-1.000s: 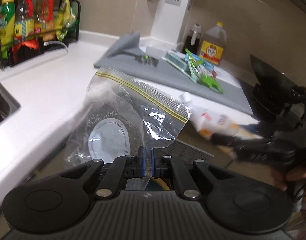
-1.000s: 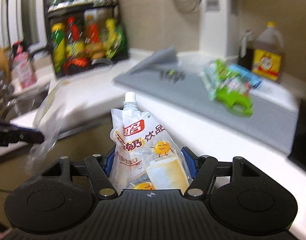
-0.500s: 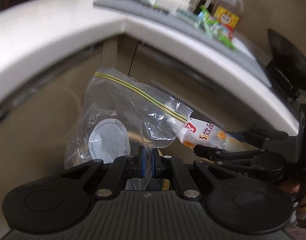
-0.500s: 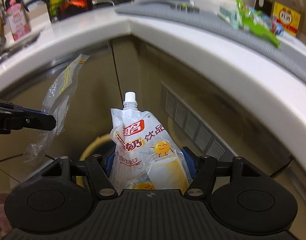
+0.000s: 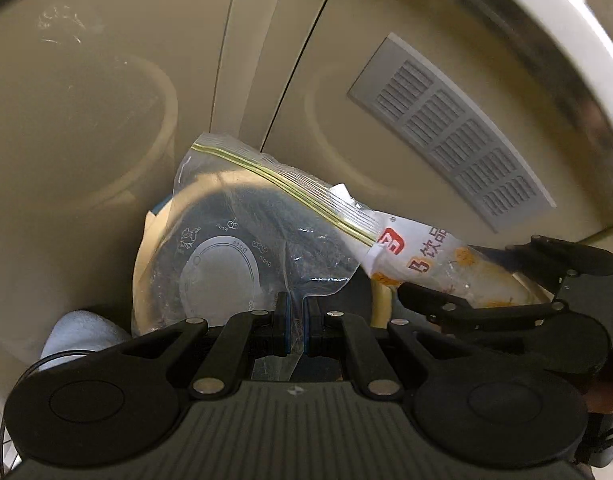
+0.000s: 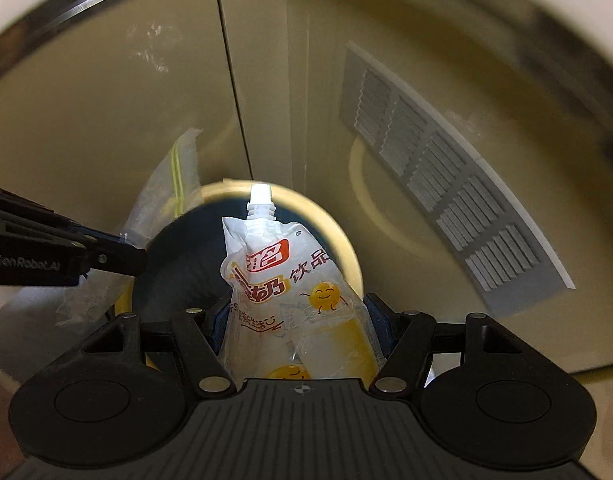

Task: Collect trash
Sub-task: 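Open both grippers to drop the bag and pouch into the bin, then raise both open tools up out of the bin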

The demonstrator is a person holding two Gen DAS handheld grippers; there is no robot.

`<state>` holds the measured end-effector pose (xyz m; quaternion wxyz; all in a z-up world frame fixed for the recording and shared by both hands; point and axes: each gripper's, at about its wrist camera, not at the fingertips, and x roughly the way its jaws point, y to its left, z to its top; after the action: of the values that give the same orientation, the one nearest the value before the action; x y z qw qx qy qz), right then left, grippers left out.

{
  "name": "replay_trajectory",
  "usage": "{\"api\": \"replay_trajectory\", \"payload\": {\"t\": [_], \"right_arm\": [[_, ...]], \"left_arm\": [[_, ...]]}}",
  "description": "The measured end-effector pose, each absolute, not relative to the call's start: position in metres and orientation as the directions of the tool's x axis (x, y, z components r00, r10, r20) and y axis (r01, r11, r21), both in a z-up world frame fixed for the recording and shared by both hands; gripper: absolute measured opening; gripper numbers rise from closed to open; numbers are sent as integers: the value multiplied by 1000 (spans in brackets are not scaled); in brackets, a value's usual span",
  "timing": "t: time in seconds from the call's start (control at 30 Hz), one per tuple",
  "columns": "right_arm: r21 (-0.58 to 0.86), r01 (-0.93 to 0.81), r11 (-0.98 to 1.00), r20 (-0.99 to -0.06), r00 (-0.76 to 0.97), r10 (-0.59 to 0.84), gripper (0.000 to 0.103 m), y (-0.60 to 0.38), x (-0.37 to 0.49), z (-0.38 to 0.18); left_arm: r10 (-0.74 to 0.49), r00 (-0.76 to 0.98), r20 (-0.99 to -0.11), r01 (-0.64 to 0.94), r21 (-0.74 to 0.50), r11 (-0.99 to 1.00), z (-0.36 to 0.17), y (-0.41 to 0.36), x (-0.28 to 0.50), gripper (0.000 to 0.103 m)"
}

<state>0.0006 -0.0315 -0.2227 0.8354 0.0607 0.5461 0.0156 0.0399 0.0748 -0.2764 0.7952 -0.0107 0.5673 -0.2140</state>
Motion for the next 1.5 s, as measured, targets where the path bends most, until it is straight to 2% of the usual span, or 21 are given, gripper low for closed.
{"api": "replay_trajectory", "payload": {"t": [0.47, 0.9, 1.03, 1.1, 1.13, 1.17, 1.2, 1.23, 1.27, 1.3, 1.33, 1.5], "right_arm": [[91, 33, 995, -973, 214, 82, 68, -16, 49, -291], [93, 4, 996, -984, 155, 91, 68, -11, 71, -306], [107, 1, 994, -981, 163, 106, 72, -17, 69, -304], [99, 6, 995, -981, 168, 96, 73, -19, 69, -304], [90, 12, 996, -982, 168, 86, 75, -20, 69, -303], [82, 23, 996, -983, 166, 77, 76, -22, 69, -302], [76, 33, 997, -984, 162, 70, 77, -25, 69, -302], [74, 48, 996, -985, 162, 65, 77, -29, 68, -301], [80, 66, 995, -984, 166, 68, 79, -33, 67, -300], [95, 80, 992, -982, 171, 80, 81, -37, 65, -298], [114, 89, 990, -980, 176, 97, 85, -41, 63, -294], [139, 78, 987, -967, 225, 119, 86, -48, 49, -266]], "left_arm": [[-301, 162, -940, 326, -237, 915, -328, 55, 70, 6], [-281, 105, -954, 339, -231, 912, -344, 48, 74, 6], [-277, 96, -956, 349, -228, 909, -345, 47, 74, 7], [-279, 93, -956, 355, -230, 906, -342, 48, 73, 14], [-275, 97, -957, 356, -224, 907, -341, 49, 73, 27], [-258, 109, -960, 345, -207, 916, -340, 51, 74, 51], [-237, 125, -963, 331, -185, 925, -339, 54, 75, 61], [-223, 143, -964, 318, -169, 933, -336, 57, 75, 84], [-220, 164, -962, 306, -162, 938, -333, 60, 74, 99], [-222, 186, -957, 296, -161, 942, -328, 64, 73, 103], [-224, 204, -953, 287, -160, 944, -322, 67, 71, 103], [-220, 226, -949, 305, -146, 941, -296, 72, 55, 103]]}}
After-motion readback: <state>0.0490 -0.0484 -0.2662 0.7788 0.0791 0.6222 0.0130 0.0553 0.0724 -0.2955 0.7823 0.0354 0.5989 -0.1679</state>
